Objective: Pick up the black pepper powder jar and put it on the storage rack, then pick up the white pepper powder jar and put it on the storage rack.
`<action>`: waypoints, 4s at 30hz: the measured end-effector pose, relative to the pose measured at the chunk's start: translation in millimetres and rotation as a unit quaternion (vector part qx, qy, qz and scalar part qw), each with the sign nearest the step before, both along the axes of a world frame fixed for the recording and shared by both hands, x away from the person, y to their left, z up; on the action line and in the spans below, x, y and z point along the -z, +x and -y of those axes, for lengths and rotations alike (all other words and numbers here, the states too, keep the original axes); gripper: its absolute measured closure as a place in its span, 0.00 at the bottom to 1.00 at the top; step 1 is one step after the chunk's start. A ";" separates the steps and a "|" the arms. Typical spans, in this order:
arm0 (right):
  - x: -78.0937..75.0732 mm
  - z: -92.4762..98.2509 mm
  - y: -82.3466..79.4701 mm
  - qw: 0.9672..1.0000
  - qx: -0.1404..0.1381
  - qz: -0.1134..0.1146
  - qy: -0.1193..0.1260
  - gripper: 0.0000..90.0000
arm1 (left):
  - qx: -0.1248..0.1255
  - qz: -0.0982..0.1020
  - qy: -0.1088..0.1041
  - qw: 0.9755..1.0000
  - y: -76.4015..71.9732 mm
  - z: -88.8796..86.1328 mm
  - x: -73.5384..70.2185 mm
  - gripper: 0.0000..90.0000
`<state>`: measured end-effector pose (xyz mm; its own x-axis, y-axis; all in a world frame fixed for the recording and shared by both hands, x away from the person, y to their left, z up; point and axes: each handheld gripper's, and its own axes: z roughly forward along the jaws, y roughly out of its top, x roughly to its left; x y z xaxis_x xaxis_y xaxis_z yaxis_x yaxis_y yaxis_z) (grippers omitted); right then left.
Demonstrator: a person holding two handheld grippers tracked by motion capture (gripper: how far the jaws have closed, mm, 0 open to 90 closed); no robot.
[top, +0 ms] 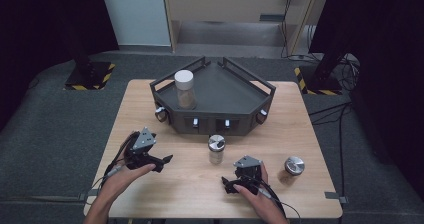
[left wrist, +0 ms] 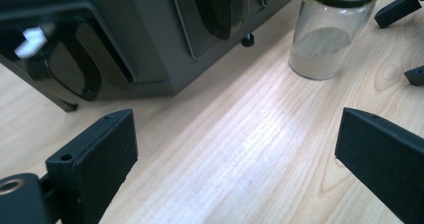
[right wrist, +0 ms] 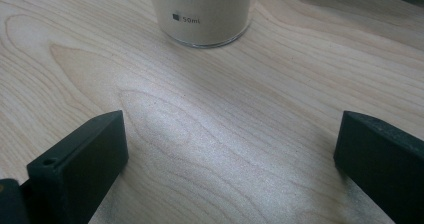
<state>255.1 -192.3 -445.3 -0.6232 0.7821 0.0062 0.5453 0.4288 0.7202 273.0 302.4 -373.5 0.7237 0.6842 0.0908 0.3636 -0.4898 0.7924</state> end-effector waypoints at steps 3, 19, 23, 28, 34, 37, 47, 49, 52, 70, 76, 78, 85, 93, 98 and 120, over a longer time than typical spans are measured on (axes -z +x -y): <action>0.0 0.0 0.0 1.000 0.000 0.000 0.000 0.01 | -0.002 -0.004 0.003 1.000 -5.1 2.2 5.8 0.02; 0.0 0.1 0.0 1.000 0.000 0.000 0.000 0.01 | -0.014 -0.039 0.025 0.999 -16.0 13.6 38.0 0.02; 0.0 0.0 0.0 1.000 0.000 0.000 0.000 0.01 | -0.020 -0.052 0.028 0.998 -16.4 14.4 45.2 0.02; 0.0 0.0 0.0 1.000 0.000 0.000 0.000 0.01 | -0.034 -0.065 0.029 0.997 -15.9 15.4 50.8 0.02; 0.0 0.0 0.0 1.000 0.000 0.000 0.000 0.01 | -0.048 -0.077 0.036 0.995 -13.9 17.7 55.1 0.02; 0.0 0.0 0.0 1.000 0.000 0.000 0.000 0.01 | -0.052 -0.082 0.036 0.995 -13.5 18.1 58.2 0.02; 0.0 0.0 0.0 1.000 0.000 0.000 0.000 0.01 | -0.061 -0.088 0.017 0.994 -12.4 13.3 66.8 0.00; 0.0 0.0 0.0 1.000 0.000 0.000 0.000 0.01 | -0.060 -0.087 0.016 0.994 -12.7 12.6 67.5 0.00; 0.0 0.0 0.0 1.000 0.000 0.000 0.000 0.01 | -0.059 -0.084 0.013 0.995 -13.6 11.3 69.1 0.00; -1.0 1.4 -0.3 1.000 -0.002 0.000 -0.001 0.03 | -0.064 -0.083 0.013 0.994 -15.0 12.8 69.1 0.00; -15.5 2.9 -2.9 1.000 -0.017 0.003 -0.014 0.04 | -0.060 -0.083 0.013 0.995 -13.6 11.5 69.1 0.00; -23.1 0.3 -4.4 1.000 -0.018 0.005 -0.024 0.05 | -0.060 -0.083 0.013 0.995 -13.6 11.5 69.1 0.00; -46.1 0.0 -5.5 1.000 -0.024 0.004 -0.014 0.05 | -0.060 -0.083 0.013 0.995 -13.6 11.6 69.0 0.00; -65.5 -4.5 -4.0 0.999 -0.034 0.008 -0.016 0.05 | -0.061 -0.083 0.013 0.995 -13.8 11.7 69.1 0.00; -68.6 -7.2 1.2 0.999 -0.034 0.009 -0.013 0.05 | -0.061 -0.083 0.013 0.995 -13.7 11.7 69.1 0.00; -71.2 -25.4 22.1 0.999 -0.031 0.005 -0.019 0.05 | -0.061 -0.083 0.013 0.995 -13.7 11.7 69.0 0.00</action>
<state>277.2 -166.9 -374.1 -0.6699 0.7419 -0.0296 0.5101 0.4888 0.7077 259.4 290.7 -442.5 0.6426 0.7662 -0.0040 0.5462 -0.4545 0.7036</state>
